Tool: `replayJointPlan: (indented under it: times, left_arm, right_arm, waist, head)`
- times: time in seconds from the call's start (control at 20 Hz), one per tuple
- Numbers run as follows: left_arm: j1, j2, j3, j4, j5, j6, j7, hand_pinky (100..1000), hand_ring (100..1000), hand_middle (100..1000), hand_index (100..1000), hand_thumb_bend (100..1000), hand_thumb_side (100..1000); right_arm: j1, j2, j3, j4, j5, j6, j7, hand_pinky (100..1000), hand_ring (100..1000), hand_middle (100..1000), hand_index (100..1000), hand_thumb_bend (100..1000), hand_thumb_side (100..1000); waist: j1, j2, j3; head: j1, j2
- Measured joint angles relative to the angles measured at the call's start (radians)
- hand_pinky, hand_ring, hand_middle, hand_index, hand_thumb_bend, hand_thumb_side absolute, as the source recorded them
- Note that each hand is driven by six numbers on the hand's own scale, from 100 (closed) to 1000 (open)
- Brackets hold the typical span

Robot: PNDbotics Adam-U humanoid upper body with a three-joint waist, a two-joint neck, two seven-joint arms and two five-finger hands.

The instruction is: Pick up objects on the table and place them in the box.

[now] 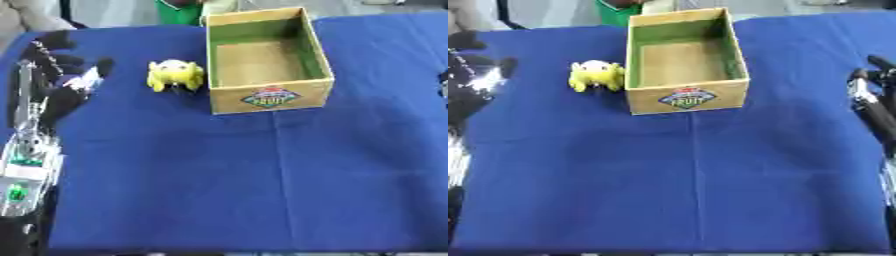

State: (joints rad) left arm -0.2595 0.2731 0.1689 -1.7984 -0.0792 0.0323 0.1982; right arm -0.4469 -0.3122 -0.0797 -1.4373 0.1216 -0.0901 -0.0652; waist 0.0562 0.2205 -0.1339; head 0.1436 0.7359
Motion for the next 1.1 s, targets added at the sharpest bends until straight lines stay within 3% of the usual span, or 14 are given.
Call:
replayJointPlan:
  times: [0.7,1.1]
  left_arm:
    - [-0.017,0.038,0.000,0.000,-0.024,0.002,-0.008,598,596,653,777,799,288]
    - [-0.101,0.214,-0.020,0.065,-0.161,0.035,-0.102,619,611,680,782,776,259]
  right_arm:
    - [0.000,0.000,0.000,0.000,0.000,0.000,0.000,747,895,654,909,100,551]
    - [0.000,0.000,0.000,0.000,0.000,0.000,0.001,747,895,654,909,100,549]
  waist:
    - [0.001,0.000,-0.003]
    - [0.003,-0.006,-0.018]
  head:
    - [0.000,-0.002]
    - [0.002,-0.002]
